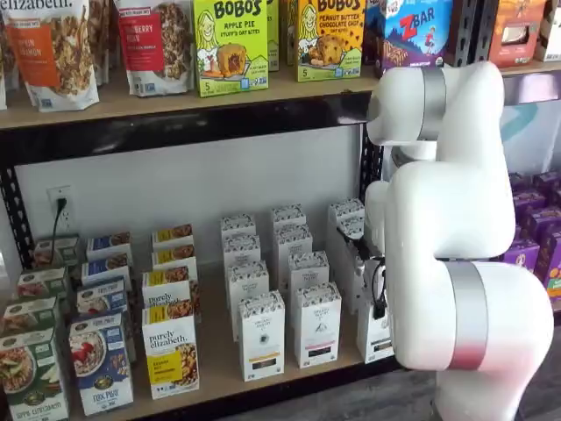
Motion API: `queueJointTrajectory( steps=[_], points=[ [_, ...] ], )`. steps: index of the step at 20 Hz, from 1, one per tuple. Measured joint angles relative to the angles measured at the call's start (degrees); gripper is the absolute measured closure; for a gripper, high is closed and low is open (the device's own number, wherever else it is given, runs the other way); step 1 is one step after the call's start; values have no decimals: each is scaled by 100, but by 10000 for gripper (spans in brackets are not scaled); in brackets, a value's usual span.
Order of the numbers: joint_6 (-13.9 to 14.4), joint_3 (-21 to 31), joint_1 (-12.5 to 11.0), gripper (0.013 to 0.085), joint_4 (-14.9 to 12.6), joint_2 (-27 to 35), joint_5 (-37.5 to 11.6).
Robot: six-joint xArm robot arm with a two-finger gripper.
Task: Pick up the white box with a green strip in the middle, on the bottom shelf, the sixth box from the left
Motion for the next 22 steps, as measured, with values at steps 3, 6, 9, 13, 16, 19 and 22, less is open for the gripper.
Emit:
queueJointTrajectory(
  steps=[3,6,9,13,16,19,22],
  points=[
    [413,389,-33,450,-444,-184,-185],
    [451,814,-13,450,-448,-429,-300],
    [331,1235,28,450,-269,-707,-404],
    [452,1823,67,450,-337,-1141,-507],
    [719,2280,70,450,-598,-1487,-608],
    [907,2816,116,450,-738,-1930,-683],
    [1115,3394,204,450,-861,-2471,-725]
  ],
)
